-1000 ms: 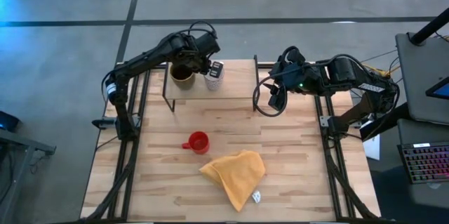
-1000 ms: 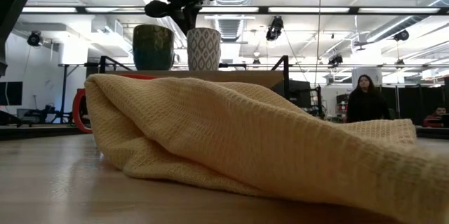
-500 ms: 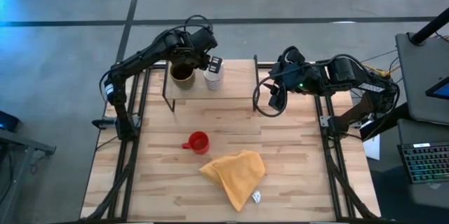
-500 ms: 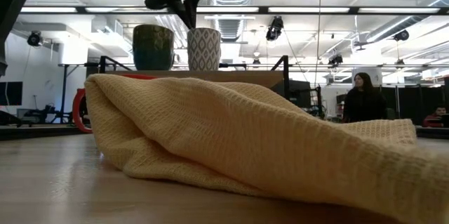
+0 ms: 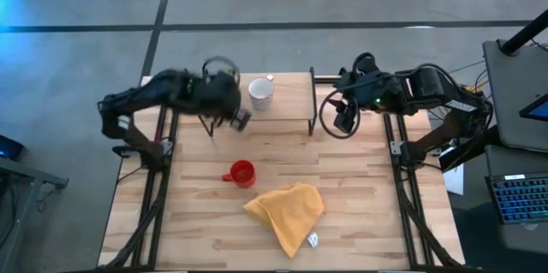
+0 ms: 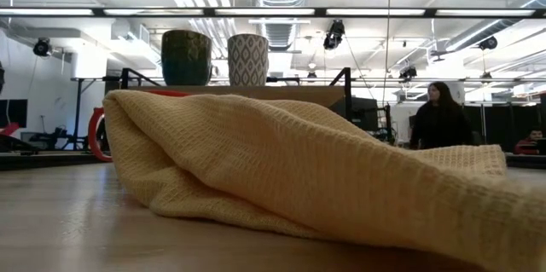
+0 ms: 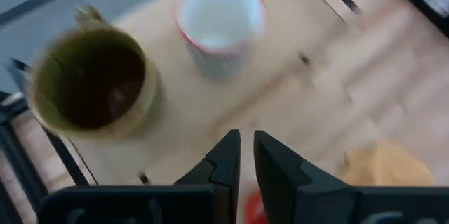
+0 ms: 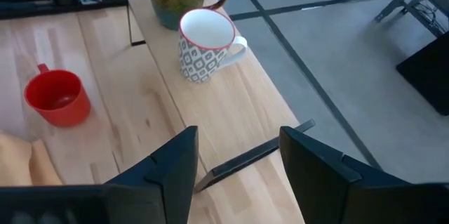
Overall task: Stack small to large cups/mugs on shelf
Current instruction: Put the red mug on the shelf
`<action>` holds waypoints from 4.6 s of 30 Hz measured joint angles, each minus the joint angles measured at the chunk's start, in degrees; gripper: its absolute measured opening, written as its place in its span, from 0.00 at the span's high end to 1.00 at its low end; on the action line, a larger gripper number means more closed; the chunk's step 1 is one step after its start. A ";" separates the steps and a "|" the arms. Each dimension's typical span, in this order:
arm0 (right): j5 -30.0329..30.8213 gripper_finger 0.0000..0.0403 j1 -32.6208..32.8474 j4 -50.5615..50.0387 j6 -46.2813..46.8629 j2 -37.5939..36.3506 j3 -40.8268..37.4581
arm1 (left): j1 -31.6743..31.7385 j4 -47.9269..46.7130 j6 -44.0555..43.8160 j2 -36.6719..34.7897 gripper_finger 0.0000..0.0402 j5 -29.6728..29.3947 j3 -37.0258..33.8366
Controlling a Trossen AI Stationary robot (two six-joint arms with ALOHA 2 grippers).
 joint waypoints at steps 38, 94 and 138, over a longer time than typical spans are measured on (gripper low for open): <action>-0.08 0.52 0.00 0.03 0.02 -0.70 -2.69 | -30.05 31.46 -66.27 -3.12 0.93 11.88 -53.91; 0.01 0.52 -0.11 -0.06 2.60 -0.88 -2.69 | -15.05 48.79 -44.31 -15.42 0.93 -2.18 -67.97; 4.56 0.52 -0.13 0.05 -1.70 -2.26 -2.69 | -20.68 34.63 -60.85 -3.05 0.62 9.60 -55.00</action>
